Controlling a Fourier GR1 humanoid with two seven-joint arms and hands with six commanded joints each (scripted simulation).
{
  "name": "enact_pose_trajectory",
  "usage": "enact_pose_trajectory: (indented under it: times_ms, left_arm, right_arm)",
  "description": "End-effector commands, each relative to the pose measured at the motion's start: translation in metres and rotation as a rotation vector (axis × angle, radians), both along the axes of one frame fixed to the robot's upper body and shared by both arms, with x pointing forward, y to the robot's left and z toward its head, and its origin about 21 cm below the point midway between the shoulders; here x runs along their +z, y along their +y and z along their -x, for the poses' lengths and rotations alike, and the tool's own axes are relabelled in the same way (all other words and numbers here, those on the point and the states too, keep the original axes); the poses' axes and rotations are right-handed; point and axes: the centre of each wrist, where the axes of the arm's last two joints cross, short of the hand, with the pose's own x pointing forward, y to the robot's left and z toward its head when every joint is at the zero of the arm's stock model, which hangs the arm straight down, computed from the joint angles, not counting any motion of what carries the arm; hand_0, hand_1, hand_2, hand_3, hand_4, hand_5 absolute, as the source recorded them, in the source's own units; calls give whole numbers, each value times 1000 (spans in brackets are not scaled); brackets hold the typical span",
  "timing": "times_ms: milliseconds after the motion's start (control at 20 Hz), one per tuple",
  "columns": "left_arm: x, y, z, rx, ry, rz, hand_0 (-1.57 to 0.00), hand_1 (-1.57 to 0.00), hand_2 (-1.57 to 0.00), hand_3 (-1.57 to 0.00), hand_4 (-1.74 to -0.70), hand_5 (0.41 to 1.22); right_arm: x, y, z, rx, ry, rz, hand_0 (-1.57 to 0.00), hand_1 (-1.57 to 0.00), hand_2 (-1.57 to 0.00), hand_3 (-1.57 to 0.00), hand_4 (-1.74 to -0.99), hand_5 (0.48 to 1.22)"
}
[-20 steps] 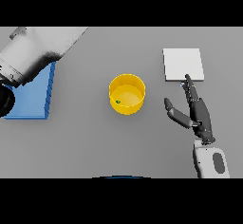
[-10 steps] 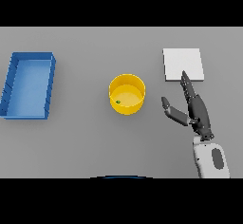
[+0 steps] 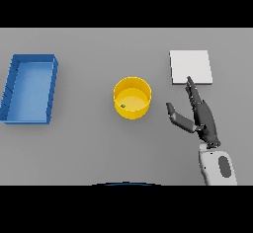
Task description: Pick up the red beaker and tilt it to pour out 1 green nut into yellow bowl. Pick up the yellow bowl and place it on the metallic measuring scale.
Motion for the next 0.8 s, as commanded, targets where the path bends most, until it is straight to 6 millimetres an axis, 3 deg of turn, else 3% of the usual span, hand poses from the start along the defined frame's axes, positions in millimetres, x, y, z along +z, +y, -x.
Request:
enact_pose_trajectory:
  times_ms: [0,100,250,450,550,650,750]
  left_arm:
    - [-13,3,3,23,-4,45,-1571,-1570,-1570,-1418,-1739,1221]
    - [-38,16,12,67,7,118,-1571,-1571,-1571,-1473,-1739,1221]
    - [-63,19,23,127,20,147,-1571,-1571,-1571,-1521,-1740,1221]
    - [-80,26,48,130,-15,159,-1571,-1571,-1571,-1386,-1740,1221]
    - [-86,20,58,138,-19,174,-1571,-1571,-1571,-1340,-1738,1221]
    - [-87,14,66,156,-32,191,-1571,-1571,-1571,-1319,-1737,1146]
    - [-93,12,76,135,-22,204,-1571,-1571,-1571,-1410,-1633,1041]
  right_arm:
    - [0,-1,0,2,-4,2,1,1,1,1,-1307,677]
    - [1,-6,-4,-4,5,13,1,1,1,1,-1306,688]
    - [1,-5,0,11,-3,9,1,1,1,1,-1304,707]
    - [2,-6,1,15,6,24,1,1,1,1,-1315,722]
    - [-1,-4,-1,15,12,39,1,1,1,1,-1327,724]
    - [1,-1,-2,11,8,28,1,1,1,1,-1335,725]
    - [0,-4,-1,5,3,31,1,1,1,1,-1332,729]
